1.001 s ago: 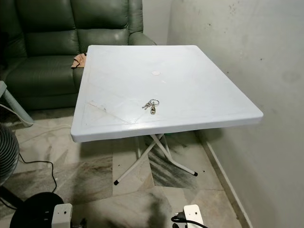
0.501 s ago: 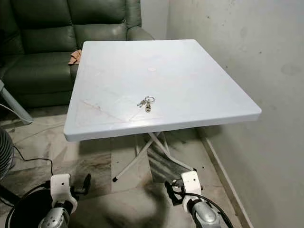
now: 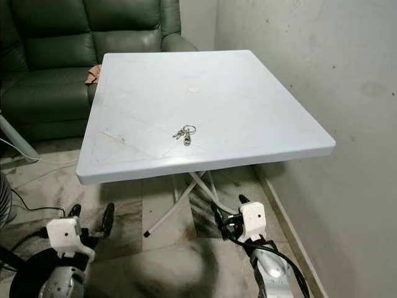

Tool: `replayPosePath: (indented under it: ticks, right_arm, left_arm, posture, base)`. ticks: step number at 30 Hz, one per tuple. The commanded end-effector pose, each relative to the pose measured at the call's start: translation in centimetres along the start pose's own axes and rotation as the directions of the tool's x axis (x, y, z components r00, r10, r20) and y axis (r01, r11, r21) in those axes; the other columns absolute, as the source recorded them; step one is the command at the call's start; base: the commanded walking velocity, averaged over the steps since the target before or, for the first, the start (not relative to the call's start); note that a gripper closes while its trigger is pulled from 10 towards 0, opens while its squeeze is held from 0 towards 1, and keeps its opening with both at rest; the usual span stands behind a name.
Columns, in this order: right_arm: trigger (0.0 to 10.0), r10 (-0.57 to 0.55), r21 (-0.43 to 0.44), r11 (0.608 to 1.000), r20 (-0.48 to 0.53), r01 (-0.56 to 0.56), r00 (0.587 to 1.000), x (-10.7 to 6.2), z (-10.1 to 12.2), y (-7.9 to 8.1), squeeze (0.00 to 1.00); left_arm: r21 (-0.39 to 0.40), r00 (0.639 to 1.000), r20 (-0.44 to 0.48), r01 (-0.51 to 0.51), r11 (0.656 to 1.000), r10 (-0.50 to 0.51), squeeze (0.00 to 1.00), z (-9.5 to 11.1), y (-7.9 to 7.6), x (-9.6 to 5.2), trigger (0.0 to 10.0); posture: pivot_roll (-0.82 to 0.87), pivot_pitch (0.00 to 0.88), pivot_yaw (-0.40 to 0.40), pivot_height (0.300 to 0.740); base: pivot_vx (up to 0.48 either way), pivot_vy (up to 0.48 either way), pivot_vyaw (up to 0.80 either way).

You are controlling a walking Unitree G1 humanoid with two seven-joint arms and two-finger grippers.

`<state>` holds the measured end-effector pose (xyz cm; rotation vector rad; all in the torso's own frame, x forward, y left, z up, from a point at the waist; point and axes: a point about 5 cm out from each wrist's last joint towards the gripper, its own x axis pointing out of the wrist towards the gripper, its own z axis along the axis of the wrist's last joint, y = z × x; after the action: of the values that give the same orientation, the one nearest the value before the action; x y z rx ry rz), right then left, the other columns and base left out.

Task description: Hang keys on a hook

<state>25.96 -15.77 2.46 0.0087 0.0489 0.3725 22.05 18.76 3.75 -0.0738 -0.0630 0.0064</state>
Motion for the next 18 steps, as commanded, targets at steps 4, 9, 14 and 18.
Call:
replayPosePath:
  ticks: [4, 9, 14, 18]
  right_arm:
    - [10.0, 0.004, -0.004, 1.0, 0.074, -0.004, 0.997, 0.7, 2.2, 0.3, 1.0]
    - [10.0, 0.004, 0.003, 1.0, 0.119, -0.004, 0.993, 1.3, 3.9, 0.4, 0.0]
    - [10.0, -0.01, 0.022, 1.0, 0.186, 0.006, 0.982, 2.1, 6.2, 0.4, 0.0]
    - [10.0, -0.007, -0.018, 1.0, 0.163, 0.01, 0.987, 1.8, 6.2, 0.4, 0.0]
  left_arm:
    - [-0.023, 0.999, 0.028, -0.044, 0.999, 0.045, 0.0, 2.0, 0.2, 0.7, 10.0]
    - [-0.033, 0.998, 0.03, -0.058, 0.998, 0.059, 0.0, 3.1, 0.4, 1.1, 10.0]
    - [-0.004, 0.997, 0.025, -0.074, 0.997, 0.074, 0.0, 4.3, 1.1, 1.7, 10.0]
    - [0.012, 0.997, 0.027, -0.072, 0.997, 0.072, 0.0, 4.6, 0.9, 1.8, 10.0]
  posture:
    - [-0.06, 0.0, -0.019, 0.74]
    - [-0.06, 0.0, -0.015, 0.74]
    - [-0.06, 0.0, -0.015, 0.74]
    - [-0.06, 0.0, -0.016, 0.74]
  base:
    - [0.0, 0.0, 0.0]
    - [0.0, 0.0, 0.0]
    - [0.0, 0.0, 0.0]
    - [0.0, 0.0, 0.2]
